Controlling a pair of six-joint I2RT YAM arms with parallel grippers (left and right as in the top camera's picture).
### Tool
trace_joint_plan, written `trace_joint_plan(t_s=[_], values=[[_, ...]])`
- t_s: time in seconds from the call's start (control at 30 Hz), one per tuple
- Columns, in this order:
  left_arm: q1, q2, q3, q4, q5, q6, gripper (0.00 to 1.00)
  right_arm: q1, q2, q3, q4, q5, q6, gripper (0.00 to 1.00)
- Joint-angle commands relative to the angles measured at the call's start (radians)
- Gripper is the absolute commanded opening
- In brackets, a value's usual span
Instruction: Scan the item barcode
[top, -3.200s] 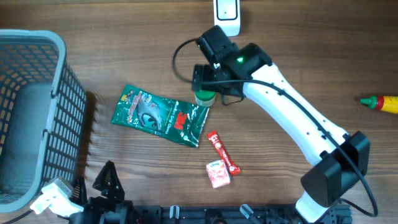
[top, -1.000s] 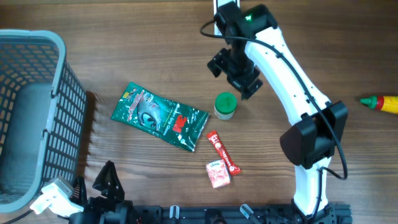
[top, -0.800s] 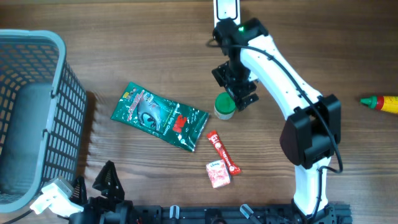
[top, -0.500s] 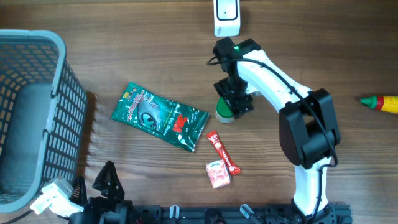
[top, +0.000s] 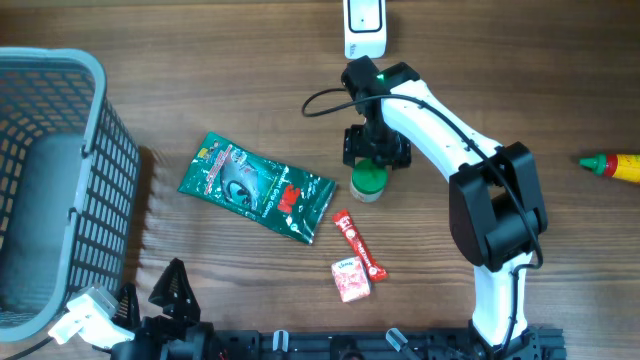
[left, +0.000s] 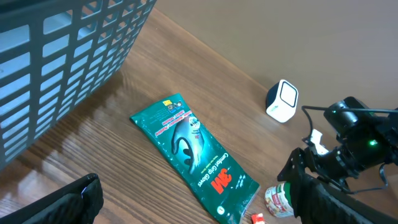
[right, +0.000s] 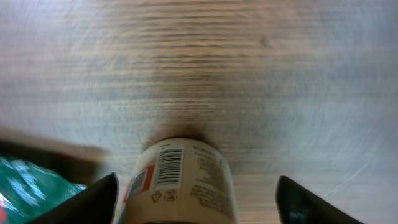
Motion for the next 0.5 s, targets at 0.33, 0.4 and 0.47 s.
trace_joint_plan(t_s=[0.33, 0.4, 0.47], values=[[0.007, -0.008, 0.003, 0.003, 0.005, -0.006, 1.0, -0.006, -0.067, 0.33, -0.317, 0.138, -0.002, 1.0], [0.007, -0.008, 0.003, 0.003, 0.005, -0.006, 1.0, -0.014, -0.124, 0.348, -0.373, 0.138, 0.302, 1.0], [0.007, -0.008, 0.003, 0.003, 0.005, -0.006, 1.0, -0.02, -0.176, 0.341, -0.418, 0.139, 0.567, 1.0]])
